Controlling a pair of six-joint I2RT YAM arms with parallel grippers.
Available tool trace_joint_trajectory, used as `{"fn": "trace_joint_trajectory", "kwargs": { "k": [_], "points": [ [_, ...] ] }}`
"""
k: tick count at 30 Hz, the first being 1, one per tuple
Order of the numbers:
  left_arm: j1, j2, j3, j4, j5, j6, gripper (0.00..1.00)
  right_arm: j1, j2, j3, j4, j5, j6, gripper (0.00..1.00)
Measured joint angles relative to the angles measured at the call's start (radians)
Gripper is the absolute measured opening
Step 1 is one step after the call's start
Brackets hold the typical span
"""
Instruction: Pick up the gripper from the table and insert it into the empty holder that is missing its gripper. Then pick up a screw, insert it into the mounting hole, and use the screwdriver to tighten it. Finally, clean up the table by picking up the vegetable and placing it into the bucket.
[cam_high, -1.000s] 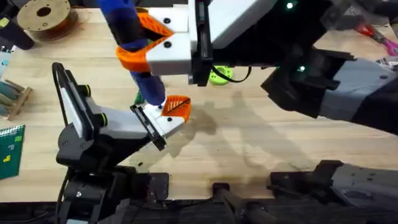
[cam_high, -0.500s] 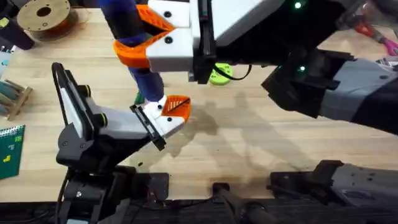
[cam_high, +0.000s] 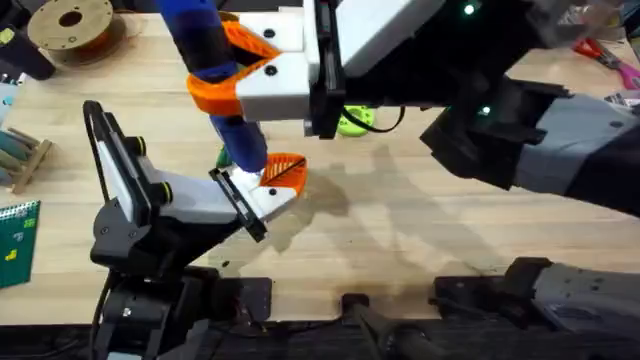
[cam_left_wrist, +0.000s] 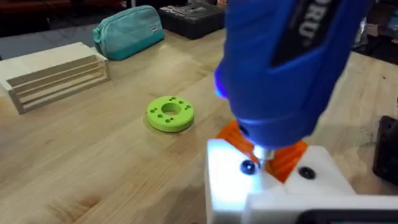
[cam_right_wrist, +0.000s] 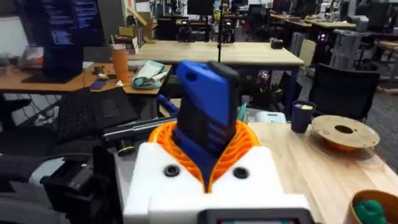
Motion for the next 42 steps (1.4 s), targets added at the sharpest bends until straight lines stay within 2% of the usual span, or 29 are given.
{"fn": "trace_joint_trajectory", "kwargs": {
  "k": [42],
  "points": [
    [0.000, 0.000, 0.000, 0.000, 0.000, 0.000, 0.004, 0.021, 0.000, 0.000, 0.027, 0.009, -0.031, 0.033]
  ]
}}
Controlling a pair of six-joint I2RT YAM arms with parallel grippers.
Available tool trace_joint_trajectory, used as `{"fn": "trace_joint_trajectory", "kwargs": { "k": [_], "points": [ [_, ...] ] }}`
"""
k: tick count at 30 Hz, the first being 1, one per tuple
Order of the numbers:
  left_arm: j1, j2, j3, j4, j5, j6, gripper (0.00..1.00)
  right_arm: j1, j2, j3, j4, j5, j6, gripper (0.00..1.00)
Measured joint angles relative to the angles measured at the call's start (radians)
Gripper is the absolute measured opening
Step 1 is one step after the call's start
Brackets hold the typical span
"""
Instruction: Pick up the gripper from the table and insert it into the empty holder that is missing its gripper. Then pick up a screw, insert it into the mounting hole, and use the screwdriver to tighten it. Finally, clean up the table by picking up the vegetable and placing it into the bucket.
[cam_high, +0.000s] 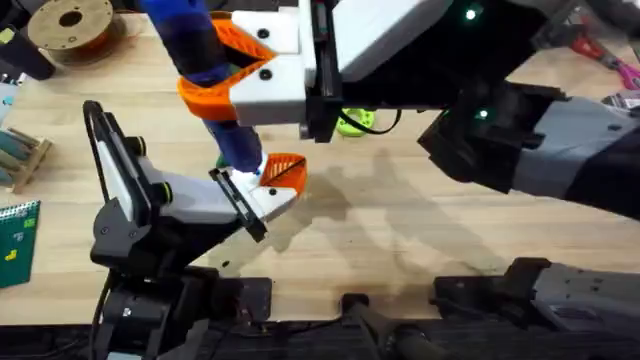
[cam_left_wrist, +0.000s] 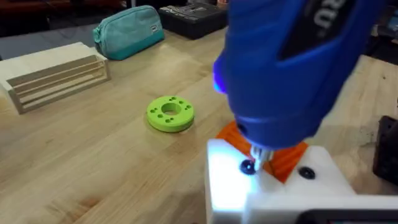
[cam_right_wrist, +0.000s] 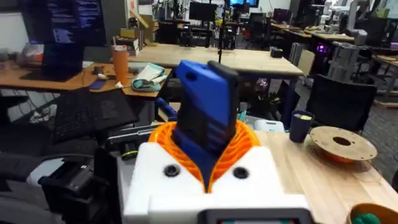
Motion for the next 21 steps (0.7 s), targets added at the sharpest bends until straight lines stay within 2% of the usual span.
{"fn": "trace_joint_trajectory", "kwargs": {
  "k": [21],
  "points": [
    [0.000, 0.000, 0.000, 0.000, 0.000, 0.000, 0.004, 0.000, 0.000, 0.000, 0.000, 0.023, -0.007, 0.033]
  ]
}}
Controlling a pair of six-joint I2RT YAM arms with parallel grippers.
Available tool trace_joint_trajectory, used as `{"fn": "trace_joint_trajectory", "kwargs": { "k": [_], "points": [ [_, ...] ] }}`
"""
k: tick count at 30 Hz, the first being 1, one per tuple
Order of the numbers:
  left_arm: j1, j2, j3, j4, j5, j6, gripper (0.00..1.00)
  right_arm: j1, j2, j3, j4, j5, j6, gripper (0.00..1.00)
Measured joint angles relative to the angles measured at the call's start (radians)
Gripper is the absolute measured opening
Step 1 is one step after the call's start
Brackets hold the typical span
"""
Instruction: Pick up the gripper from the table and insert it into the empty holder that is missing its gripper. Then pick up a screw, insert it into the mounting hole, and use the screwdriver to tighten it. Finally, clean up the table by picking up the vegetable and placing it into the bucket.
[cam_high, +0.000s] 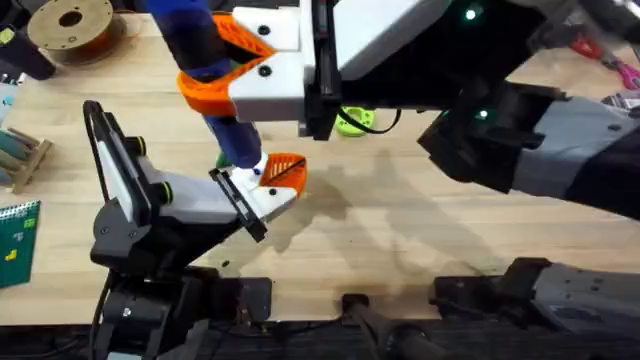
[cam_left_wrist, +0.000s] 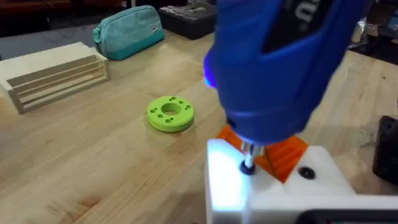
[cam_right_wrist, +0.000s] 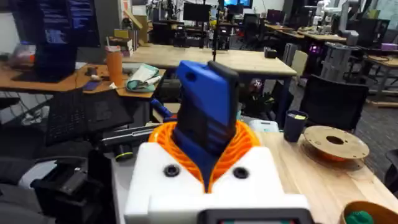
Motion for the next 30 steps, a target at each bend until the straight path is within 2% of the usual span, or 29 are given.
{"fn": "trace_joint_trajectory", "kwargs": {
  "k": [30],
  "points": [
    [0.000, 0.000, 0.000, 0.000, 0.000, 0.000, 0.004, -0.007, 0.000, 0.000, -0.034, 0.003, 0.000, 0.033]
  ]
}}
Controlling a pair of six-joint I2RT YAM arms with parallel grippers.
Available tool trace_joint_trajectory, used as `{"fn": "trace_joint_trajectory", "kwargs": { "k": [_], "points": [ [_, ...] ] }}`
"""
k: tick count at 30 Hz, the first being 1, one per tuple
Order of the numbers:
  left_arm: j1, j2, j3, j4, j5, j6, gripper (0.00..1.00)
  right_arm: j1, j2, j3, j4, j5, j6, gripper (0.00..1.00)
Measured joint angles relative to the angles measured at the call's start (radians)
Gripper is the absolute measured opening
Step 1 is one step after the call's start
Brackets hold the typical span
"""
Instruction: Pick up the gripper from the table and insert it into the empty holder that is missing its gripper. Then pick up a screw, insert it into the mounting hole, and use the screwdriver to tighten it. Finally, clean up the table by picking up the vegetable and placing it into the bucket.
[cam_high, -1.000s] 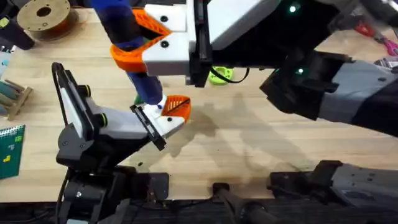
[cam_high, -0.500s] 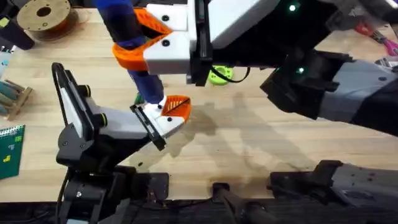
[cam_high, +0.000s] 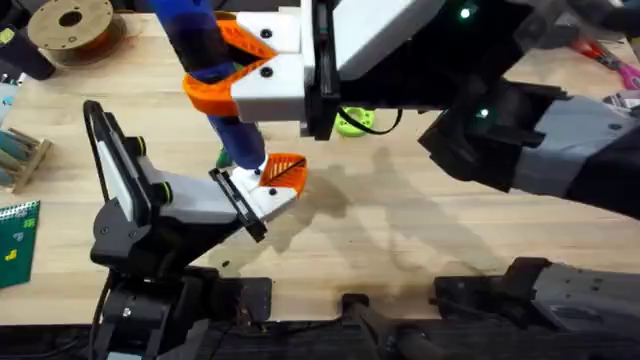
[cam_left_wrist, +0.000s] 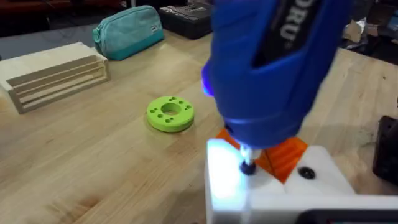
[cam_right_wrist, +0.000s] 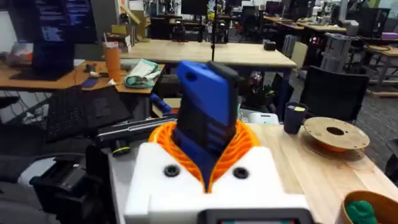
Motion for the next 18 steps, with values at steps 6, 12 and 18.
{"fn": "trace_joint_trajectory", "kwargs": {
  "k": [6, 12, 18],
  "points": [
    [0.000, 0.000, 0.000, 0.000, 0.000, 0.000, 0.004, 0.000, 0.000, 0.000, 0.000, 0.000, 0.000, 0.033],
    [0.000, 0.000, 0.000, 0.000, 0.000, 0.000, 0.004, 0.000, 0.000, 0.000, -0.007, 0.000, -0.001, 0.033],
    [0.000, 0.000, 0.000, -0.001, 0.000, -0.002, 0.004, -0.001, 0.000, 0.000, -0.026, 0.013, 0.000, 0.033]
  ]
}}
